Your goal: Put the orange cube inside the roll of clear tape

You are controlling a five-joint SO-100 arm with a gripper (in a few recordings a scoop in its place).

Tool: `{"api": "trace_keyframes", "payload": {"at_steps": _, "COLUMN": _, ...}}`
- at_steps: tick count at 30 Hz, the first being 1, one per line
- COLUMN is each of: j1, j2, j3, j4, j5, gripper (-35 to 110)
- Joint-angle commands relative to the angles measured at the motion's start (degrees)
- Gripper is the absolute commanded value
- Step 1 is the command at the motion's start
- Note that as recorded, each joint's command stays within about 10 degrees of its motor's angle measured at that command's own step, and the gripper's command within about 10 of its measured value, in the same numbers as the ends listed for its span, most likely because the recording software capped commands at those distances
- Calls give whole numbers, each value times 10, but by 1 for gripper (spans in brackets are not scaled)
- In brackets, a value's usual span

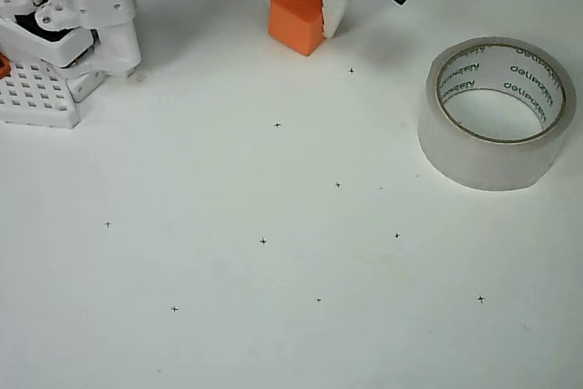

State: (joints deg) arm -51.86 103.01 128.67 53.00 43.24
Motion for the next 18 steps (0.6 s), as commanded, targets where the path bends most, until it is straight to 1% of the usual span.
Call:
{"api": "trace_keyframes", "payload": {"at_steps": 1, "j1": -3, "j2": 33, "j3": -4, "j4": -4, "j5": 6, "gripper": 11}}
{"api": "trace_keyframes", "payload": {"at_steps": 3, "j1": -3, "j2": 56, "j3": -7, "j4": 13, "j5": 6, "gripper": 11}}
{"api": "trace_keyframes", "payload": {"at_steps": 10, "j1": 1, "j2": 114, "j3": -58, "j4": 127, "j5": 2, "gripper": 11}}
{"api": "trace_keyframes", "payload": {"at_steps": 14, "j1": 16, "j2": 120, "j3": -109, "j4": 180, "j5": -31, "gripper": 11}}
{"api": "trace_keyframes", "payload": {"at_steps": 18, "j1": 36, "j2": 120, "j3": -149, "j4": 198, "j5": -69, "gripper": 11}}
